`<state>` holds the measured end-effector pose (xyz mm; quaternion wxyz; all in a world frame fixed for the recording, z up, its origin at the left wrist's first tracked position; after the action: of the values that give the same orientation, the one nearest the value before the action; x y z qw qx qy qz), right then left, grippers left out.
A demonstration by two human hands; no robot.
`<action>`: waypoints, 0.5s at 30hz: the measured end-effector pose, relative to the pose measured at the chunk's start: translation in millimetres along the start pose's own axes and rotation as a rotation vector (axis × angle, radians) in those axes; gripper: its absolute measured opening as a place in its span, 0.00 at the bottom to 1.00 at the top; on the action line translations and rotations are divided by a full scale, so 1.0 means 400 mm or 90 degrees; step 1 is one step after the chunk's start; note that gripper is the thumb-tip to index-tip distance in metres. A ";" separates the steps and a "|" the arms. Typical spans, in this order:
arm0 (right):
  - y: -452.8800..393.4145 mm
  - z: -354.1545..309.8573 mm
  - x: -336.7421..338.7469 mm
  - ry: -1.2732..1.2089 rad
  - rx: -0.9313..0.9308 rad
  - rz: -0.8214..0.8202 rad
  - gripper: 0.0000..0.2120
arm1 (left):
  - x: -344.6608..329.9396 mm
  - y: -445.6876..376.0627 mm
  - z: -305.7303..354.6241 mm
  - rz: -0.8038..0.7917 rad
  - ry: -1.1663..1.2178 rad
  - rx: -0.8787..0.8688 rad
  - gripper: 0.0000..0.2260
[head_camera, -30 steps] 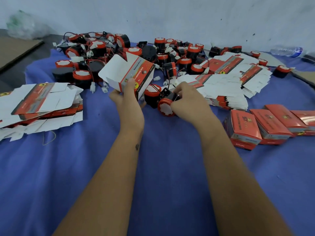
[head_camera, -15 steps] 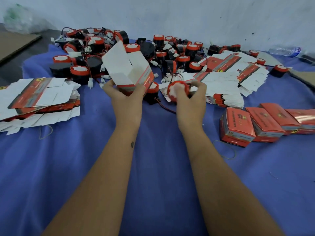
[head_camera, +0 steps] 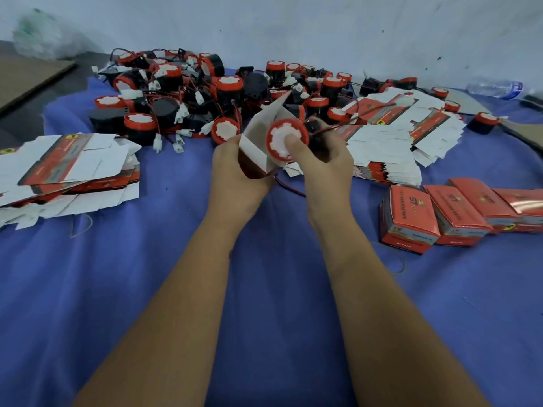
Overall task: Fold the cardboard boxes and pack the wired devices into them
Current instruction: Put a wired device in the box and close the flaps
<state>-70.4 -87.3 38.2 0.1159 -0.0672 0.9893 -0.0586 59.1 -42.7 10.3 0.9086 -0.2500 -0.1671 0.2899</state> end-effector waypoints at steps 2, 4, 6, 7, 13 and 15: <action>0.008 0.002 -0.012 0.037 0.024 -0.031 0.23 | -0.004 -0.002 0.003 -0.011 -0.005 -0.017 0.20; 0.016 0.007 -0.022 0.110 0.053 -0.027 0.19 | -0.009 -0.001 -0.001 -0.026 0.034 0.011 0.24; 0.024 0.008 -0.028 0.218 0.113 -0.005 0.10 | -0.010 0.003 -0.004 -0.021 0.069 0.037 0.27; 0.026 0.007 -0.027 0.272 0.159 0.014 0.08 | -0.008 0.002 -0.005 -0.012 0.076 0.040 0.27; 0.013 0.019 -0.018 0.456 0.230 0.107 0.12 | 0.004 0.003 0.002 0.028 0.106 0.055 0.24; 0.017 0.016 -0.019 0.437 0.245 0.126 0.12 | 0.003 0.006 0.007 0.022 0.123 0.060 0.23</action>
<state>-62.6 -80.1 32.7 -0.2056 0.0751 0.9432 -0.2501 57.6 -39.2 11.5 0.9261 -0.2370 -0.0604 0.2873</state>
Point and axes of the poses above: each hand's wrist, its own y-axis away from the middle knuckle, its own x-axis out of the back of the hand, z = x × y, the point moved 4 cm from there along -y, towards the middle knuckle, and after that the axes turned 11 degrees about -x, right-handed, at the moved point
